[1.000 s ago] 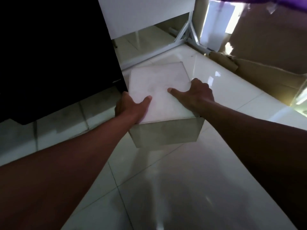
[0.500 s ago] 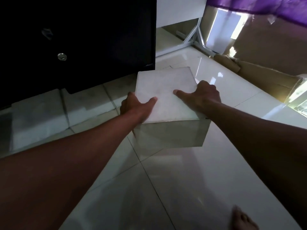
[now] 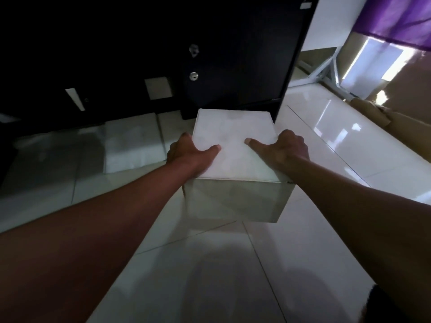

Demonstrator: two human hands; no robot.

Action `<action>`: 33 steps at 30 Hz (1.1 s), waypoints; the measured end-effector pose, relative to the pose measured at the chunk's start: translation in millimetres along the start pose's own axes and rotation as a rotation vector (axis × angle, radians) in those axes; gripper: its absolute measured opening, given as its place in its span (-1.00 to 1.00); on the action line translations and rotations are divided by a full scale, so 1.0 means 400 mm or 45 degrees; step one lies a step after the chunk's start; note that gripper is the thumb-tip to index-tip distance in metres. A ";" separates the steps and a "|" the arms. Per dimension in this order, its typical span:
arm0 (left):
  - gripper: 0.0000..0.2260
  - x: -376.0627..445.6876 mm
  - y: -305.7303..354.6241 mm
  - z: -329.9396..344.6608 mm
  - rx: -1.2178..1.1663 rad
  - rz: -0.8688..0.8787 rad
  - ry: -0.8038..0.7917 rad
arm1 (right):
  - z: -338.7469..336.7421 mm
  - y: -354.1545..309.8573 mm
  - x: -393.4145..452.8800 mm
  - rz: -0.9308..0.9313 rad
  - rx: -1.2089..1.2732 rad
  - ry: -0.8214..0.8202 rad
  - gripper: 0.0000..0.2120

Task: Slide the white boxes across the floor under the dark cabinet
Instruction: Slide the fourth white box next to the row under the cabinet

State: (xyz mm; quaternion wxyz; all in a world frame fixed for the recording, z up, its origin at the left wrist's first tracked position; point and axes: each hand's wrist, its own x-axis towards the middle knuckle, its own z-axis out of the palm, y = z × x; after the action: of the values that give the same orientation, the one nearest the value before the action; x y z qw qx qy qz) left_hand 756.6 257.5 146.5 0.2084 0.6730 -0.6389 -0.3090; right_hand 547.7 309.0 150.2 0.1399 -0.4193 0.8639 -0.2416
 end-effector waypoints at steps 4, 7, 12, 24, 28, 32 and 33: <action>-0.22 -0.020 -0.074 -0.072 0.057 -0.052 0.058 | 0.051 -0.066 -0.063 -0.057 0.021 -0.021 -0.25; -0.19 -0.035 -0.148 -0.141 0.085 -0.100 0.132 | 0.099 -0.135 -0.115 -0.092 0.035 -0.047 -0.21; -0.23 -0.046 -0.284 -0.274 0.030 -0.175 0.235 | 0.200 -0.277 -0.185 -0.179 0.080 -0.136 -0.25; -0.42 -0.065 -0.574 -0.526 -0.052 -0.298 0.509 | 0.417 -0.587 -0.353 -0.421 0.133 -0.231 -0.13; -0.38 -0.051 -0.645 -0.596 -0.052 -0.301 0.599 | 0.479 -0.675 -0.392 -0.457 0.162 -0.250 -0.16; -0.37 -0.033 -0.679 -0.636 -0.055 -0.317 0.636 | 0.510 -0.726 -0.408 -0.467 0.198 -0.259 -0.16; -0.37 -0.029 -0.678 -0.642 -0.058 -0.312 0.634 | 0.510 -0.732 -0.410 -0.455 0.204 -0.255 -0.15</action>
State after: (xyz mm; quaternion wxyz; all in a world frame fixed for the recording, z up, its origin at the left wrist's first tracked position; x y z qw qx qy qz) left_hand 1130.0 265.7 150.7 0.3351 0.7956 -0.4748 -0.1711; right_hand 930.7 222.0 140.9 0.2128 -0.5752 0.7356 -0.2877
